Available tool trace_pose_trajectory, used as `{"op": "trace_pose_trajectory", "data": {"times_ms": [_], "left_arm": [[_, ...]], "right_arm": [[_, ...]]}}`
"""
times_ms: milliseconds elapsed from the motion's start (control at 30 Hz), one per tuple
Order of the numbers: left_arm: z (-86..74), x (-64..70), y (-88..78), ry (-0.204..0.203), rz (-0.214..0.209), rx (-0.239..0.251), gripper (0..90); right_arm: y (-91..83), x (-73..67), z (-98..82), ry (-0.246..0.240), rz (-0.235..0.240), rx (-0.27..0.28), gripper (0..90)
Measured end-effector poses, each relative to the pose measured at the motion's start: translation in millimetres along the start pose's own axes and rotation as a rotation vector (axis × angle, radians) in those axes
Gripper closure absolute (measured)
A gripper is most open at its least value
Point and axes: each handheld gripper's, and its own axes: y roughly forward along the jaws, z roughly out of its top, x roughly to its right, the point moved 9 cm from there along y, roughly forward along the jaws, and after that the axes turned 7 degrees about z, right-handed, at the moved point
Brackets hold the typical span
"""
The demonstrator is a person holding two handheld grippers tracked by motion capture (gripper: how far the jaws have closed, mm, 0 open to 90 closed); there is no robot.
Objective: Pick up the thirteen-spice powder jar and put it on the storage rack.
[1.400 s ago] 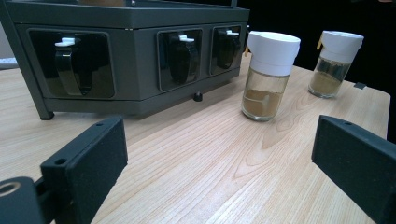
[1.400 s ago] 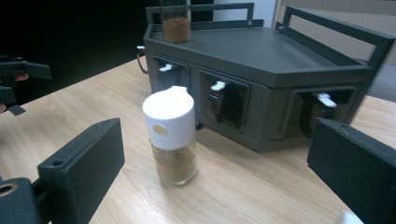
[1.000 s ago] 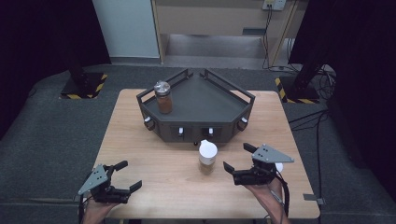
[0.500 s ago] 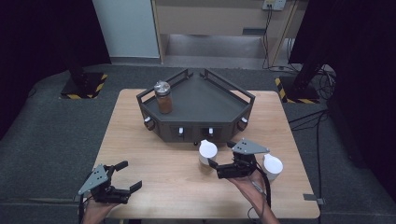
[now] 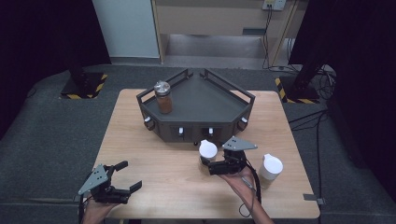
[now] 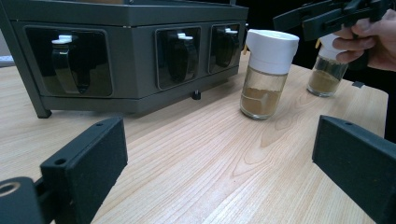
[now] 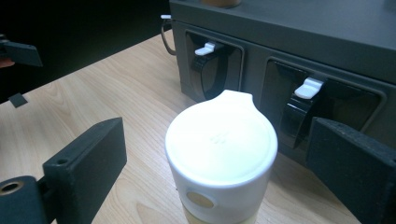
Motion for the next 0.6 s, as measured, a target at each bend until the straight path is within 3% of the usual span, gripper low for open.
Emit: {"op": "trace_pose_trajectory", "data": {"times_ms": [600], "left_arm": [[0.0,0.2,-0.6,0.001,0.001,0.003,2.4]], "right_arm": [[28.1,2.6,-17.0,0.002,-0.042,-0.003,20.1]]}}
